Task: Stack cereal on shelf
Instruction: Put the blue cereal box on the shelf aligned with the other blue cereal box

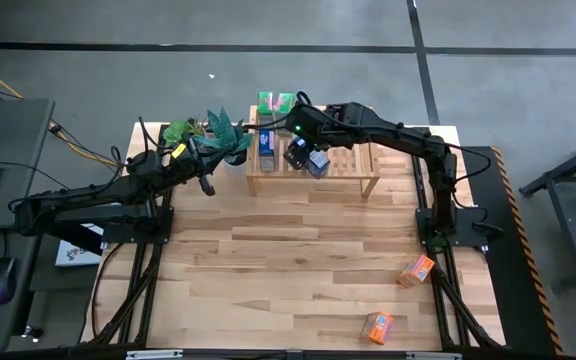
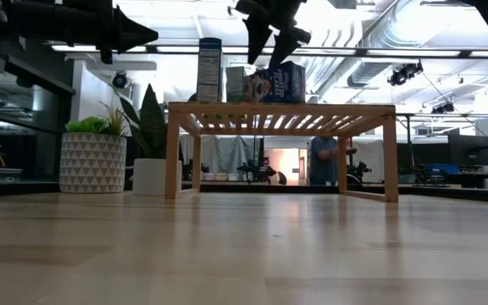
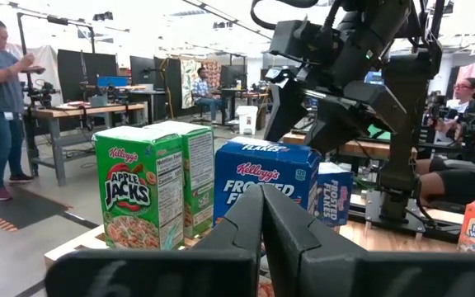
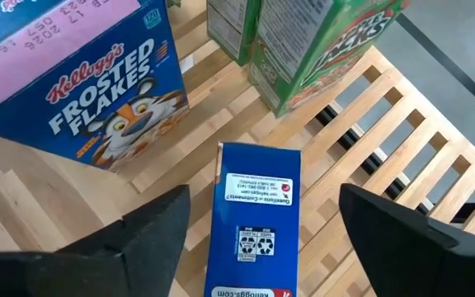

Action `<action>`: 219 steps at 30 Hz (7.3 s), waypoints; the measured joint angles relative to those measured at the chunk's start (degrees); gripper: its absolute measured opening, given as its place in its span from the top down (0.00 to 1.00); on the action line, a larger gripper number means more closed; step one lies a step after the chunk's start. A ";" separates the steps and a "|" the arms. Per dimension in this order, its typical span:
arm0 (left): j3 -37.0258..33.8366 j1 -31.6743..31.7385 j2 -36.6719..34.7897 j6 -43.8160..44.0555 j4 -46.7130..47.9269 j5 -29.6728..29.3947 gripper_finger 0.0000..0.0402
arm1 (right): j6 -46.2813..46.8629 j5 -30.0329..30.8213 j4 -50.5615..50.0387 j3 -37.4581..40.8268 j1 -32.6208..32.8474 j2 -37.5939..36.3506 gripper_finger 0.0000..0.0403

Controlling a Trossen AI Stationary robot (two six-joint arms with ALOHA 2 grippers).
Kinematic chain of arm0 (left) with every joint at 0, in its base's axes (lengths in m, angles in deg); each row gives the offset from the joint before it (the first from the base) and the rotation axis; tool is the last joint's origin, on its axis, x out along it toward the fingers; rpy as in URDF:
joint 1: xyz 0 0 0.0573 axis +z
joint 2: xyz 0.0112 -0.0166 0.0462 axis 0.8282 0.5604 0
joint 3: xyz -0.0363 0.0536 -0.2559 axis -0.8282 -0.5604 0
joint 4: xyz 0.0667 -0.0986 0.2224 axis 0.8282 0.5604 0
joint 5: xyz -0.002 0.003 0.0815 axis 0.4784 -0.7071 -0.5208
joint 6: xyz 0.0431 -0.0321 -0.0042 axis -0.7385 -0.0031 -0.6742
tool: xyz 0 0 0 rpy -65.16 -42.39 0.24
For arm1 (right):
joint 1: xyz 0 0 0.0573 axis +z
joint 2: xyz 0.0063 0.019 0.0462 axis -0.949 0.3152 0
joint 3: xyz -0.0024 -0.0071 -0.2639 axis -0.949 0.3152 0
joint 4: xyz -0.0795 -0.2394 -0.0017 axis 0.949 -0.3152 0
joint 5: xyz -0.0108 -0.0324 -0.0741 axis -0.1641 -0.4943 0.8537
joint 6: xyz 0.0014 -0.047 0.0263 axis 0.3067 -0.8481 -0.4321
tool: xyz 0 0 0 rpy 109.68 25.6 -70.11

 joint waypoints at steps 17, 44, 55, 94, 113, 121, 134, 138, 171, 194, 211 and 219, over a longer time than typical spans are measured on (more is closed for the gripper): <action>0.00 -0.01 0.00 -0.02 2.13 -0.02 1.00 | -3.20 1.92 -16.72 -0.08 2.23 -1.79 0.23; 0.00 -0.09 0.00 1.49 3.98 0.00 1.00 | 11.16 21.54 -17.66 14.96 27.41 -16.15 0.23; 0.00 -0.07 -0.02 1.50 1.95 0.00 1.00 | 13.08 31.51 40.79 64.83 35.62 -39.04 0.23; 0.00 -0.07 0.00 0.46 2.36 0.44 1.00 | -5.28 56.87 80.56 72.24 35.62 -16.96 0.19; 0.02 -0.07 0.00 0.15 2.36 0.44 1.00 | -0.40 57.77 71.73 72.24 35.12 -18.65 0.09; 0.00 -0.07 0.00 -0.03 2.71 0.42 1.00 | 19.35 53.50 54.31 72.53 34.59 -23.41 0.09; 0.00 -0.07 0.00 -0.04 2.67 0.42 1.00 | 2.53 47.63 80.23 78.40 33.68 -23.82 0.09; 0.00 -0.07 0.00 -0.04 2.67 0.42 1.00 | -4.03 47.88 85.82 78.68 32.99 -23.85 0.09; 0.00 -0.07 0.00 0.00 2.75 0.42 1.00 | -1.17 41.88 84.41 78.68 22.45 -23.87 0.09; 0.02 -0.07 0.00 0.00 2.78 0.42 1.00 | -1.32 40.30 85.90 78.68 25.21 -28.81 0.59; 0.00 -0.07 0.00 0.02 2.64 0.42 1.00 | 13.51 22.55 26.46 40.64 22.46 -33.33 0.65; 0.01 -0.13 0.00 0.64 2.36 0.68 1.00 | 15.54 10.56 -5.90 5.86 14.16 -15.63 0.65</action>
